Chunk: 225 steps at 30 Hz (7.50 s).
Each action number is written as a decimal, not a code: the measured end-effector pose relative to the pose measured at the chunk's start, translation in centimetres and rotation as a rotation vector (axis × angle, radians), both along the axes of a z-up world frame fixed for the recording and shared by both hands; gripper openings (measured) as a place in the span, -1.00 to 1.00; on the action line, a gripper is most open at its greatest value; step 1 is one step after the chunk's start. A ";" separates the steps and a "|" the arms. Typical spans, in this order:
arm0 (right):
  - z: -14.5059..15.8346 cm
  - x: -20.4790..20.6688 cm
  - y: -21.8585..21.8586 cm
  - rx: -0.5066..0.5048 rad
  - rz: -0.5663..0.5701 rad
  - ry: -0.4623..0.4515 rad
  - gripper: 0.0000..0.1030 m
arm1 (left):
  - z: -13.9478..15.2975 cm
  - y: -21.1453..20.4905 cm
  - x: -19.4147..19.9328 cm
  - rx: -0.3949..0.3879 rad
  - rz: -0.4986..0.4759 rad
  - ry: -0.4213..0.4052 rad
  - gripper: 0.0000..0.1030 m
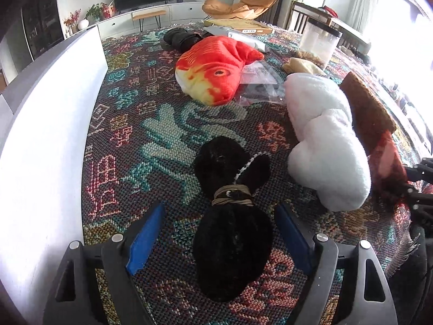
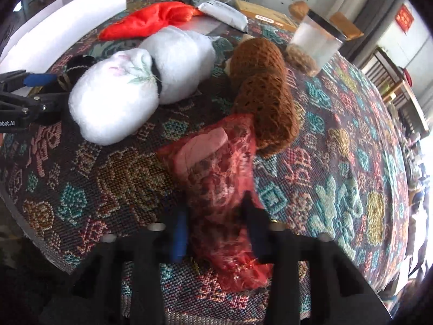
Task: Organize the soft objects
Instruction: 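Grasp black plush toy with left tool while right tool grasps red mesh bag, then carry both held items into the white box and open both tools, then return left tool to fish plush while right tool reaches brown knitted roll, then grasp the orange-red fish plush with the left tool, then hold fish plush with left tool while right tool grasps brown knitted roll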
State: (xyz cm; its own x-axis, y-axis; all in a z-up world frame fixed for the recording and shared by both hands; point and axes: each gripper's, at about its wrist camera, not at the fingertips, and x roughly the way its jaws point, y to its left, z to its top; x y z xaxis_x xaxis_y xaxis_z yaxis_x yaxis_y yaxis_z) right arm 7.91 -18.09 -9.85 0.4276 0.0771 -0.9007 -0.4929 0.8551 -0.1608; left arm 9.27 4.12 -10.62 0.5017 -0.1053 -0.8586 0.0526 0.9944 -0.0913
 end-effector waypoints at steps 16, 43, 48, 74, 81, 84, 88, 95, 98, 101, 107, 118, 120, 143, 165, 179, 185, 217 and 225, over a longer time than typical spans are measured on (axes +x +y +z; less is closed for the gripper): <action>1.8 6.1 -14.4 0.446 -0.579 0.021 -0.49 | 2.5 1.3 -2.0 -0.141 0.032 -0.086 -0.39; 13.4 -3.9 28.5 0.880 0.225 0.331 0.55 | 11.7 23.4 -16.2 0.113 0.450 -0.241 0.24; 12.3 -3.9 29.5 0.858 0.230 0.309 0.60 | 11.2 24.5 -17.1 0.129 0.536 -0.283 1.00; -2.4 4.3 -0.7 0.216 -0.451 -0.007 0.58 | 0.0 -2.8 -0.3 0.007 0.016 -0.139 1.00; -3.0 6.2 0.1 0.233 -0.449 -0.101 0.73 | -1.8 -1.9 3.4 0.037 0.055 -0.104 1.00; -3.2 6.5 0.2 0.234 -0.459 -0.123 0.80 | -2.1 -2.1 3.7 0.054 0.054 -0.100 1.00; -3.2 6.4 0.4 0.230 -0.462 -0.137 0.82 | -2.2 -2.3 3.7 0.077 0.053 -0.096 1.00; -3.2 6.4 0.4 0.230 -0.462 -0.138 0.82 | -2.2 -2.4 3.7 0.079 0.053 -0.096 1.00; -3.3 6.4 0.3 0.230 -0.462 -0.139 0.83 | -2.2 -2.4 3.7 0.079 0.053 -0.096 1.00; -3.3 6.3 0.3 0.230 -0.462 -0.138 0.83 | -2.2 -2.4 3.7 0.079 0.053 -0.096 1.00; -3.2 6.3 0.4 0.231 -0.464 -0.142 0.85 | -2.2 -2.4 3.7 0.079 0.053 -0.097 1.00; -3.3 6.3 0.3 0.232 -0.464 -0.144 0.86 | -2.2 -2.4 3.7 0.079 0.053 -0.097 1.00; -3.3 6.3 0.3 0.232 -0.464 -0.145 0.86 | -2.2 -2.4 3.7 0.079 0.053 -0.097 1.00; -3.3 6.2 0.4 0.232 -0.466 -0.147 0.87 | -1.7 -2.0 3.4 0.058 0.067 -0.082 0.99; -3.2 6.2 0.5 0.231 -0.467 -0.149 0.87 | 1.3 1.6 16.4 -0.092 0.153 -0.088 -0.23; -3.2 6.2 0.5 0.231 -0.468 -0.149 0.87 | 2.2 -1.2 -2.2 0.063 0.112 -0.099 0.84; -3.3 6.1 0.5 0.232 -0.467 -0.149 0.87 | 0.5 -0.9 0.4 0.065 0.116 -0.069 0.85; 3.7 3.2 0.4 0.198 -0.263 -0.261 0.84 | -1.8 -0.6 0.5 0.023 0.137 -0.117 1.00; 1.0 9.6 -3.9 0.419 -0.323 -0.037 0.00 | -1.8 -0.6 0.6 0.022 0.138 -0.118 1.00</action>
